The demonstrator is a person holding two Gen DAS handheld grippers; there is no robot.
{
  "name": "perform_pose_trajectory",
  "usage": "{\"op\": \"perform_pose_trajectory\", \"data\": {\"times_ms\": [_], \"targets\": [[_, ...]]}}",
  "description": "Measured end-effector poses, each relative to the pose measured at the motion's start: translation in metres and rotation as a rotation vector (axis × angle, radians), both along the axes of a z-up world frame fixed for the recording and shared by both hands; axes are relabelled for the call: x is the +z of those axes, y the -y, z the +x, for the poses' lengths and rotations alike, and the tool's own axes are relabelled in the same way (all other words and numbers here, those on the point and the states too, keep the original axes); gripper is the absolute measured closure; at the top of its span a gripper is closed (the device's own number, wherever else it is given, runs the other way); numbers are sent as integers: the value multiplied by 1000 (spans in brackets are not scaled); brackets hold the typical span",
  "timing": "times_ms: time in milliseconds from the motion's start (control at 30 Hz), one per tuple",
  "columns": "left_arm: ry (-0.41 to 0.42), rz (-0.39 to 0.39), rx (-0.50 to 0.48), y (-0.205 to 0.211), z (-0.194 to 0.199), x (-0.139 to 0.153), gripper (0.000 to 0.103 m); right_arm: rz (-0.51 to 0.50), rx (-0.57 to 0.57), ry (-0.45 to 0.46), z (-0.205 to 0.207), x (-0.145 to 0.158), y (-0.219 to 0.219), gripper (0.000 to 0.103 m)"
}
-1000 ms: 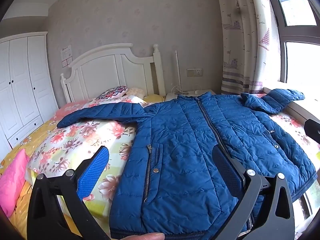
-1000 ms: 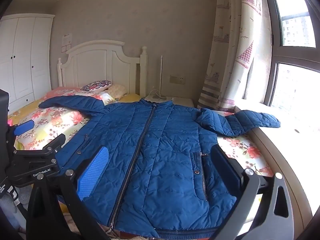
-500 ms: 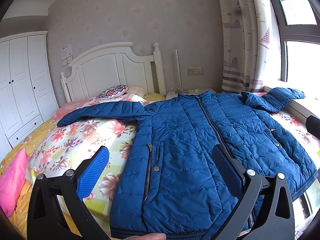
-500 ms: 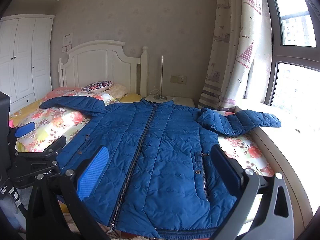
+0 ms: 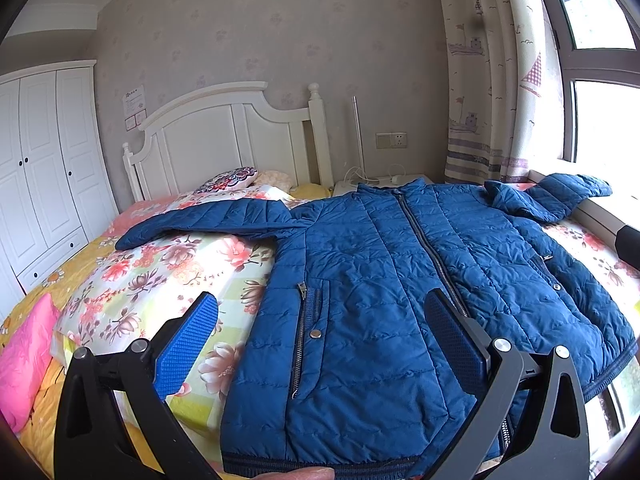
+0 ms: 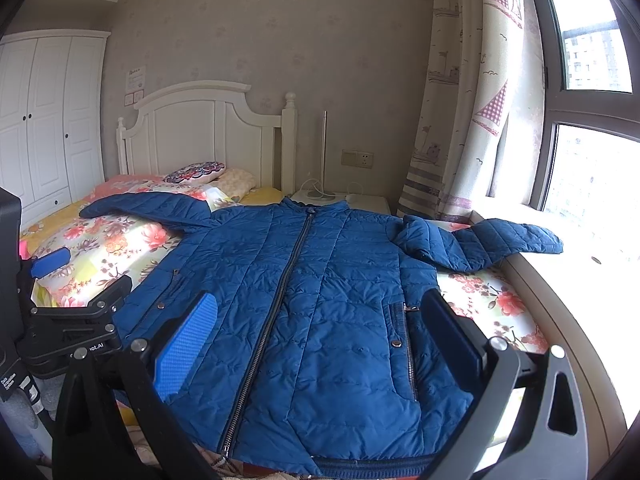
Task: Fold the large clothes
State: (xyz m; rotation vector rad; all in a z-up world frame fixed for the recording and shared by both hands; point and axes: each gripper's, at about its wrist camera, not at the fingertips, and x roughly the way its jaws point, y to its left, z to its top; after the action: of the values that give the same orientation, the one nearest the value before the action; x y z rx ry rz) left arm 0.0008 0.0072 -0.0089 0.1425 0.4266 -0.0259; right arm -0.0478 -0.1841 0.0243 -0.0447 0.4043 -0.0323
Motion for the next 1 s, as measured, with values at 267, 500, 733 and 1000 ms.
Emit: {"op": "perform_pose_trajectory", "data": {"times_ms": [267,500,733,1000], "targets": [[0,1,0,0,0,0,4,1,1,-1,0,-1,0,2],[-1,0,0,-1,0,-1,4,4,2,-3,0,-2,0,2],[-1,1,1,-3,0,-2,4,5,2,-4,0,-2,-1,2],[-4,-3,3,-5,1,-4,4,-1,1,-11,-1,-3,-3,2]]}}
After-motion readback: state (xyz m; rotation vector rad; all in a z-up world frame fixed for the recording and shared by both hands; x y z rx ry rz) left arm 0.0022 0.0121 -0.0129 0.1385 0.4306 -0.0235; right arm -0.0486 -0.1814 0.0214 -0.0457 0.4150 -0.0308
